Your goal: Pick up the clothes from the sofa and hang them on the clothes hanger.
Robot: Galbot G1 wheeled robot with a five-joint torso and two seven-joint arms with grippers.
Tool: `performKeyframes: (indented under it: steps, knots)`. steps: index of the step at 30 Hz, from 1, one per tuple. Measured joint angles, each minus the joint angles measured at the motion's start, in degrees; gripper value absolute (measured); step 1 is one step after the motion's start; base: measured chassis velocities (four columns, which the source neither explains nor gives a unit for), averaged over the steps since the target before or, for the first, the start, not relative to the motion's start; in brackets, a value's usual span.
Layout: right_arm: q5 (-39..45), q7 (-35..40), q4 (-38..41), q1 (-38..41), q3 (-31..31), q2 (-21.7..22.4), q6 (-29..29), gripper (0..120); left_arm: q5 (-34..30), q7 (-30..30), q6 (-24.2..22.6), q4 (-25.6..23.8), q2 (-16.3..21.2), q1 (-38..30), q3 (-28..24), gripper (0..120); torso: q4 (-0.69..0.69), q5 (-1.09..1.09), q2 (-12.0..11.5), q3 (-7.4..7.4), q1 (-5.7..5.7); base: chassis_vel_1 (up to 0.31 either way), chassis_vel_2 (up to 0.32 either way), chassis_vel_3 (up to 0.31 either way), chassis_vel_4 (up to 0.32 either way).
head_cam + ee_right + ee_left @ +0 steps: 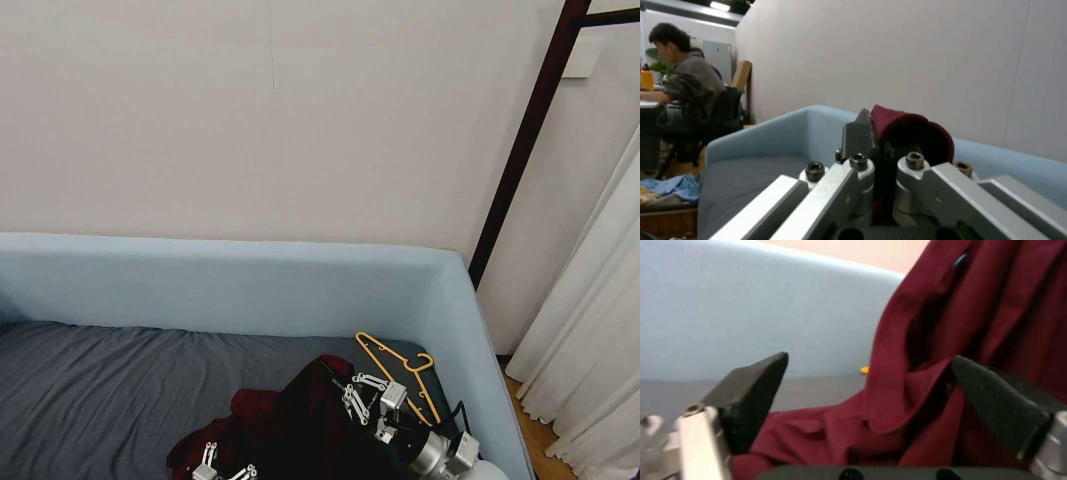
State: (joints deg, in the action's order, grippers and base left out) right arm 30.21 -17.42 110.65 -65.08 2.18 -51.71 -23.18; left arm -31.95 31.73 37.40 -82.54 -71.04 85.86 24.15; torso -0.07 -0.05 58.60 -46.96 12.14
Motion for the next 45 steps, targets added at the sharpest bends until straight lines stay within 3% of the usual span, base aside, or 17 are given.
performKeyframes:
  steps: [6, 9, 12, 16, 21, 29, 35, 37, 39, 45]
  knots:
    - [0.0, -0.1, -0.6, 0.8, 0.3, 0.0, -0.1, 0, -4.5, 10.0, -1.1, 0.4, 2.7, 2.2, 2.0, 100, 0.01, 0.02, 0.0, 0.0, 0.0, 0.0, 0.0, 0.0, 0.0]
    - [0.0, -0.1, -0.6, 0.9, 0.3, -0.1, -0.1, 0, -6.7, 10.8, -1.8, 1.5, 2.8, 2.4, 1.8, 100, 0.01, 0.02, 0.0, 0.0, 0.01, 0.0, 0.0, 0.0, 0.0]
    - [0.1, -0.1, -0.6, 0.9, 0.3, -0.1, -0.1, 0, -9.7, 10.2, -3.1, 2.6, 1.9, 2.2, 1.1, 100, 0.01, 0.01, 0.0, 0.0, 0.0, 0.0, 0.0, 0.0, 0.0]
    - [0.0, -0.3, -0.4, 0.2, 0.1, 0.1, -0.2, 0, -12.8, 4.9, -7.3, 3.8, -0.5, 0.3, -1.0, 100, 0.0, 0.02, 0.0, 0.0, 0.0, 0.0, 0.0, 0.0, 0.0]
    - [-0.1, -0.3, -0.2, -0.1, 0.0, 0.2, -0.2, 0, -12.6, 4.1, -11.0, 4.9, -3.2, -1.9, -2.8, 100, -0.01, 0.02, 0.0, 0.0, 0.0, 0.0, 0.0, 0.0, 0.0]
    - [0.0, -0.3, 0.2, -0.7, -0.8, 0.9, -0.2, 0, -11.3, 5.1, -12.6, 8.3, -5.8, -3.0, -4.3, 97, 0.01, 0.01, 0.0, 0.0, 0.01, 0.0, 0.0, 0.0, 0.0]
    - [0.0, -0.3, 0.4, -0.9, -0.9, 0.9, -0.3, 0, -11.5, 6.8, -12.8, 10.1, -7.8, -3.3, -4.1, 76, 0.01, 0.02, 0.0, 0.0, 0.01, 0.0, 0.0, 0.0, 0.0]
    - [0.0, -0.3, 0.5, -1.0, -0.9, 0.9, -0.3, 0, -11.5, 7.1, -12.8, 10.2, -8.0, -3.3, -4.1, 74, 0.01, 0.01, 0.0, 0.0, 0.01, 0.0, 0.0, 0.0, 0.0]
    - [-0.1, -0.3, 0.5, -1.1, -1.0, 1.0, -0.3, 0, -11.4, 7.7, -12.8, 10.2, -8.4, -3.3, -4.0, 62, 0.0, 0.02, 0.0, 0.0, 0.01, 0.0, 0.0, 0.0, 0.0]
    - [-0.1, -0.3, 0.7, -1.5, -1.4, 1.1, -0.4, 0, -11.4, 8.3, -12.8, 10.2, -8.6, -3.1, -3.7, 43, 0.0, 0.01, 0.0, 0.0, 0.01, 0.0, 0.0, 0.0, 0.0]
